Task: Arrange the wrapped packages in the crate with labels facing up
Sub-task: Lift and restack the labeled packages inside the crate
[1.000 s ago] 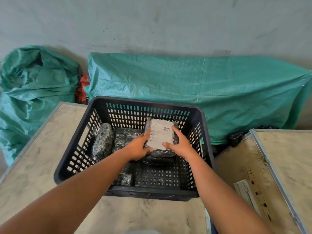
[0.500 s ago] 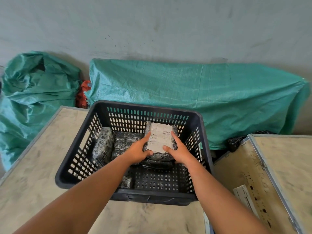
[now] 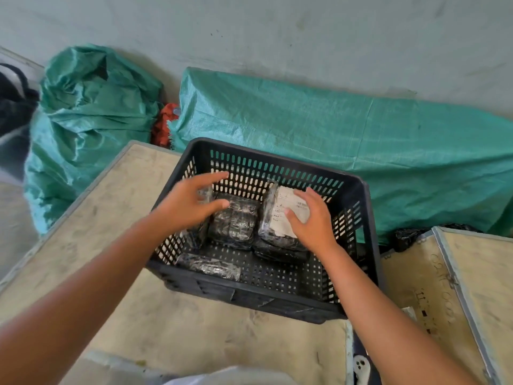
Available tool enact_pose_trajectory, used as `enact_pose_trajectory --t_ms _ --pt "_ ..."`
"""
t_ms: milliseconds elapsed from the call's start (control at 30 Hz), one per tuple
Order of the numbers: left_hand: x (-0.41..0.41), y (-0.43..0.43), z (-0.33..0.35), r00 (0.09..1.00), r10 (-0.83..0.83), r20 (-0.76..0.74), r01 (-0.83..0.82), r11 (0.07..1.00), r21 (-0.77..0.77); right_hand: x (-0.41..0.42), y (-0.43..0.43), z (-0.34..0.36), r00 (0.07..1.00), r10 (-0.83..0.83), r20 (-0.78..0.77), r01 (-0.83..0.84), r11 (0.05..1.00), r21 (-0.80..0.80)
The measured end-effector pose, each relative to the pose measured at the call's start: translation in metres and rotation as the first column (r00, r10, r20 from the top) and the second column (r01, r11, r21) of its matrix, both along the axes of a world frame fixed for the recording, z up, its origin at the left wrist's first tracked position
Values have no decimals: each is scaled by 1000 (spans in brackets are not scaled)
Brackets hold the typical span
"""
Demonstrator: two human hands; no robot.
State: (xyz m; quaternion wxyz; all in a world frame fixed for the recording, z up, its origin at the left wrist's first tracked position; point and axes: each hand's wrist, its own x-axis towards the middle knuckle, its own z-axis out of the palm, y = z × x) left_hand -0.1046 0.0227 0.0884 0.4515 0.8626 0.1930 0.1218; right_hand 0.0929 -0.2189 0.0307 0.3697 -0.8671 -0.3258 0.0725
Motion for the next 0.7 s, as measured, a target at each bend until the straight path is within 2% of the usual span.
enact_pose_trajectory --t_ms 100,133,200,267,333,433,567,633,700 --pt "-35 19 3 988 77 137 -103 976 192 -19 45 8 988 152 -36 -151 988 28" --pt "-42 25 -1 986 105 129 -136 955 262 -26 60 6 977 210 -40 -209 978 22" --pt "-55 36 -8 981 193 -5 -183 939 290 -40 88 -3 950 308 -50 -308 951 1" --pt "-63 42 -19 953 240 -187 -190 949 252 -51 109 -18 923 372 -93 -377 926 -36" --pt "-68 46 -34 933 232 -276 -173 960 220 -57 126 -38 902 412 -133 -426 898 -110" --pt "-64 45 -43 948 229 -222 -223 973 51 -51 139 -68 893 431 -127 -448 838 -310" --pt "-63 50 -60 964 231 -132 -241 969 -60 -55 149 -105 889 437 -139 -420 654 -629" --pt "-63 52 -66 972 213 -99 -224 968 -110 -60 144 -116 877 477 -65 -373 587 -719" --pt "-63 54 -68 977 202 -72 -210 967 -142 -62 138 -121 857 515 1 -339 567 -751"
